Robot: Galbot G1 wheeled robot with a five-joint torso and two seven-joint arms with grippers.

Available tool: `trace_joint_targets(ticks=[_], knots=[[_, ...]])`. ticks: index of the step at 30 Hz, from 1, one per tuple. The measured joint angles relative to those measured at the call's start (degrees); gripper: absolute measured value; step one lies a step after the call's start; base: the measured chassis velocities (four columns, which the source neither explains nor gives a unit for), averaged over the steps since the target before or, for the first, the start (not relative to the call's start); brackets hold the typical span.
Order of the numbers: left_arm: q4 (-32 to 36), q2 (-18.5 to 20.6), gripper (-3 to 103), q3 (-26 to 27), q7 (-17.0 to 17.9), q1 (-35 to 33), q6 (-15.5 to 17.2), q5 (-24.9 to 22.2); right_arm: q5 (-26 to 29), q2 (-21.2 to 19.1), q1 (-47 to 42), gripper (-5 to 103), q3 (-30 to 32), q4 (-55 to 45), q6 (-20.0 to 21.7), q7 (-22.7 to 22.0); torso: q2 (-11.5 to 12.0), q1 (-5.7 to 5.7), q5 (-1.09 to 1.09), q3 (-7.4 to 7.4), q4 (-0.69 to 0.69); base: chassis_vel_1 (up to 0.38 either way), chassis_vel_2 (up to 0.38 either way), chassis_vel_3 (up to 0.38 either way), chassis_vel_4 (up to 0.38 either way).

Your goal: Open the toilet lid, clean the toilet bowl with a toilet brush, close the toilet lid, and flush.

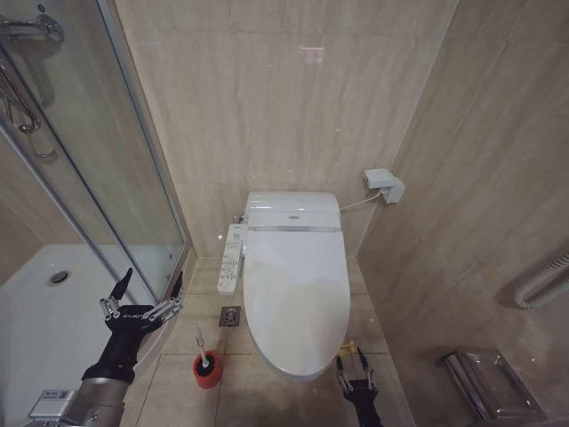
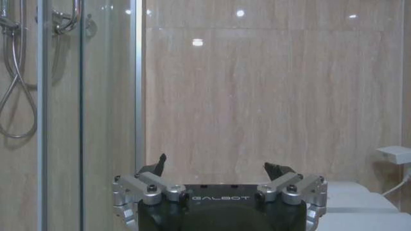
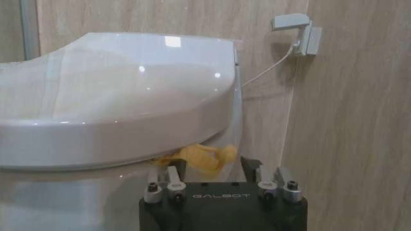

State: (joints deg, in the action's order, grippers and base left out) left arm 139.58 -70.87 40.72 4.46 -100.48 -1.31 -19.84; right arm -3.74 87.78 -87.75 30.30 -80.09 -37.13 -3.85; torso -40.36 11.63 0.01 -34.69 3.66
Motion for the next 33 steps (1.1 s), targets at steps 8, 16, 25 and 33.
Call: trace_joint_targets(ticks=[8,16,25,33], knots=[[0.0,0.0,100,0.0,0.0,0.0,0.0,0.0,-0.1,0.1,0.0,52,0.0,0.1,-0.6,-0.4,0.0,0.0,0.0,0.0,0.02,0.0,0.0,0.0,0.0],[0.0,0.0,100,0.0,0.0,0.0,0.0,0.0,0.0,0.1,0.1,9,0.4,0.0,-1.1,-0.1,0.0,0.0,-0.01,0.0,0.02,0.0,0.0,0.0,0.0],[0.0,0.0,100,0.0,0.0,0.0,0.0,0.0,0.2,0.3,-0.2,0,0.9,0.1,-1.7,0.3,0.0,0.0,-0.01,0.0,0.01,0.0,0.0,0.0,0.0],[0.0,0.0,100,0.0,0.0,0.0,0.0,0.0,2.7,0.0,-1.8,0,1.4,-2.2,-1.6,1.1,0.0,0.0,0.01,0.0,-0.01,0.0,0.0,0.0,0.0]])
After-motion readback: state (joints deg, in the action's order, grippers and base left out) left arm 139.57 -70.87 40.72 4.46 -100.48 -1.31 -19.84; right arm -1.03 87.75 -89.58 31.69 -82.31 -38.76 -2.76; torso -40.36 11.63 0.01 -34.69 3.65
